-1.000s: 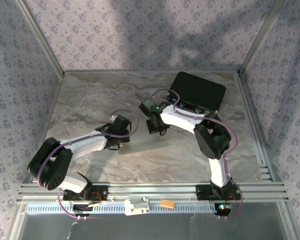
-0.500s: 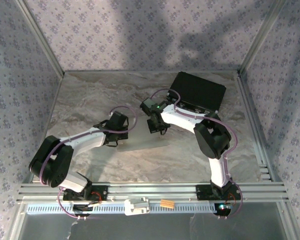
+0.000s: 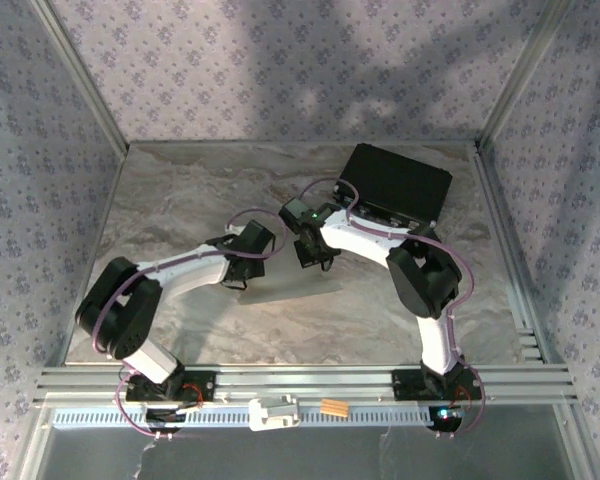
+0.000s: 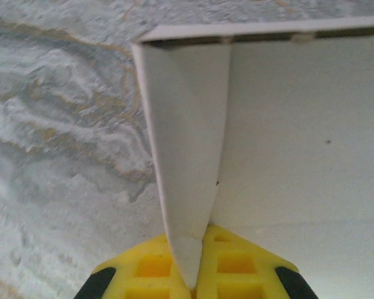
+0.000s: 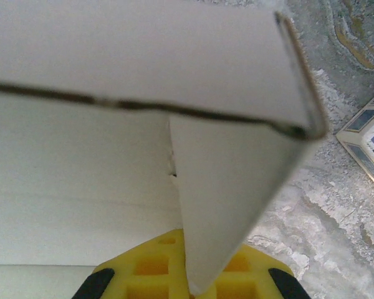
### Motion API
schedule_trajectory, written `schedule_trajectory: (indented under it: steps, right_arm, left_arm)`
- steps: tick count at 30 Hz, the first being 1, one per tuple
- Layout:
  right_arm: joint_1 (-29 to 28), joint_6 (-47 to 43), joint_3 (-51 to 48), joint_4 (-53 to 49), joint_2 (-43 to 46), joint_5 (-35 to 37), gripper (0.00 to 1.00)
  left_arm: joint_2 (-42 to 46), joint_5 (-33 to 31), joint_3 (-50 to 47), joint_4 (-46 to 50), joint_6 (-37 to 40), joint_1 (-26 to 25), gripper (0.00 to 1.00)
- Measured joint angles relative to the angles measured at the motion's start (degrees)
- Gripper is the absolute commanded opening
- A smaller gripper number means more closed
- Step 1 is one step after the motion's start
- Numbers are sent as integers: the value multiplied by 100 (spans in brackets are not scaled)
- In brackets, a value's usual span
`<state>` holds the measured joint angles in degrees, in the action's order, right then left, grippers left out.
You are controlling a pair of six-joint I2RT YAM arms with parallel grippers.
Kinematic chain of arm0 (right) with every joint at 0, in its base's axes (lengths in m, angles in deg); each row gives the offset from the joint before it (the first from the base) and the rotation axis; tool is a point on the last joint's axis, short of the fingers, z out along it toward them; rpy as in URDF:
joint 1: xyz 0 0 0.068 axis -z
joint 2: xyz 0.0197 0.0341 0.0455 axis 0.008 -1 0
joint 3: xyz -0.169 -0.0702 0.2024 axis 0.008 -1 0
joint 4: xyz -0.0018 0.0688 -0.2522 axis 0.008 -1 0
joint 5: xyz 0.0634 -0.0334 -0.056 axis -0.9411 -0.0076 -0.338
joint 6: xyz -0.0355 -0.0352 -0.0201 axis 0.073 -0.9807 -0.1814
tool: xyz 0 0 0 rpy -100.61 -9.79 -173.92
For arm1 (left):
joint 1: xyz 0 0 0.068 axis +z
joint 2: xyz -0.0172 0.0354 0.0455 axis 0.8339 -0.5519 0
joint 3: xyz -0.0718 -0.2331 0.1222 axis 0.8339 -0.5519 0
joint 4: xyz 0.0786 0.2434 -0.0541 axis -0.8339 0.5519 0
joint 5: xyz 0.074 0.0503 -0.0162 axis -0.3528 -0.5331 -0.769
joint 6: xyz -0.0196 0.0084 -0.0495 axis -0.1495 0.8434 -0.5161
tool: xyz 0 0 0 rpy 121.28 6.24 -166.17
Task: Fold the paper box
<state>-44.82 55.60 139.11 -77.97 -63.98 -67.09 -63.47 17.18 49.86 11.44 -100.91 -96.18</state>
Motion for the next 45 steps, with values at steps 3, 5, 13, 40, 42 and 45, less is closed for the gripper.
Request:
schedule_trajectory:
  steps: [3,5,13,40,42,45]
  right_arm:
    - [-2,-2,-33,50,2,20,0]
    - [0,-4,-59,87,22,11,0]
    - [129,-44,-109,162,46,-240,0]
    - [181,-96,-339,616,205,-527,0]
    - [201,-96,-302,590,173,-562,0]
    - [249,-85,-232,529,118,-649,0]
  left_arm:
    - [-295,-326,446,601,-382,-181,0]
    - [-511,-422,675,872,-570,-223,0]
    - [-1167,-629,1351,1482,-739,-245,0]
    - [662,1821,-343,-756,1091,1137,36]
    - [737,2118,-422,-868,1202,1266,39]
    - [778,2555,-444,-944,1373,1451,40]
